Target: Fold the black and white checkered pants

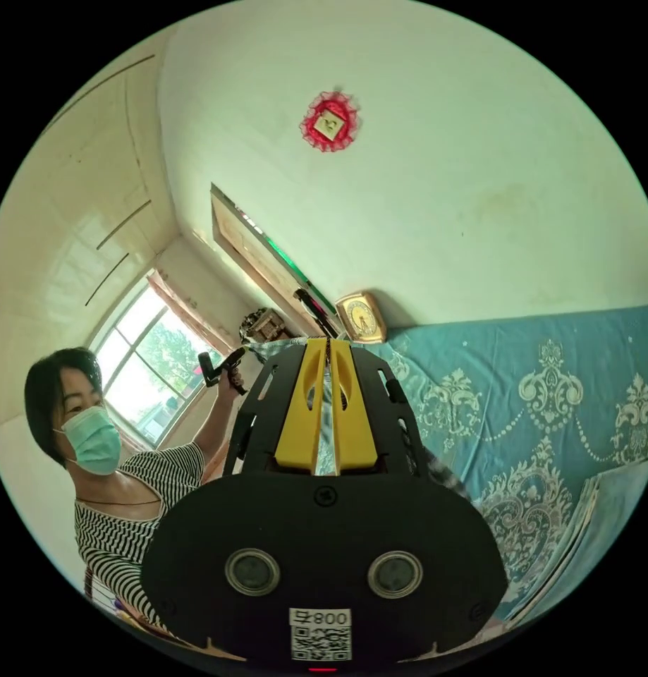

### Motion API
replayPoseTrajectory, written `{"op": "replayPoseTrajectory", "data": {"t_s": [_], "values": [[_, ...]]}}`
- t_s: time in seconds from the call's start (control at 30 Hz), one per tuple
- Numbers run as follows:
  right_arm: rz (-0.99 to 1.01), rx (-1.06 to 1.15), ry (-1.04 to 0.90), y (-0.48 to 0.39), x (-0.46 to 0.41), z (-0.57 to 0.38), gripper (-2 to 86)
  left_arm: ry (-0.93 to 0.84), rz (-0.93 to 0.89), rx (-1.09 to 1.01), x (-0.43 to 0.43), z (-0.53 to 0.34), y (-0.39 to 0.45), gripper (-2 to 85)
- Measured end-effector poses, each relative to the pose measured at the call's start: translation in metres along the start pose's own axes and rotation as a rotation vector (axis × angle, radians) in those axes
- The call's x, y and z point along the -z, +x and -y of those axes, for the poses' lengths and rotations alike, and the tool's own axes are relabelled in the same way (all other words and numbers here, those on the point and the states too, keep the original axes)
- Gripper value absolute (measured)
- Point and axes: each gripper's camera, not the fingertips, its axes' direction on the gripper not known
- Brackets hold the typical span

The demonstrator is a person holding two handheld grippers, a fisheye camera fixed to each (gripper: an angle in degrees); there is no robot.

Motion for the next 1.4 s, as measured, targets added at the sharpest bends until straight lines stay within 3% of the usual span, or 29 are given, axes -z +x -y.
{"op": "replayPoseTrajectory", "data": {"t_s": [0.2,0.37,0.5,0.63,0.87,1.13,1.4], "values": [[0.024,0.104,0.007,-0.017,0.018,0.040,0.5,0.022,0.077,-0.017,0.031,0.003,-0.032,0.4],[0.045,0.065,-0.202,-0.002,-0.029,0.002,0.5,-0.194,0.192,0.143,0.029,-0.083,-0.102,1.0],[0.018,-0.243,-0.560,0.073,-0.098,-0.086,0.2,-0.573,0.224,0.534,-0.003,-0.206,-0.191,2.7],[0.058,-0.583,-0.607,0.137,-0.102,-0.142,0.1,-0.574,0.182,0.747,0.006,-0.265,-0.234,5.3],[-0.168,-0.472,-0.627,0.151,-0.098,-0.051,0.4,-0.676,0.114,0.600,-0.036,-0.239,-0.276,8.5],[-0.411,-0.429,-0.543,0.199,-0.120,0.094,4.8,-0.926,0.041,0.352,-0.128,-0.222,-0.316,9.2],[-0.610,-0.422,-0.533,0.243,-0.143,0.194,6.3,-0.984,0.017,0.298,-0.155,-0.236,-0.366,8.2]]}}
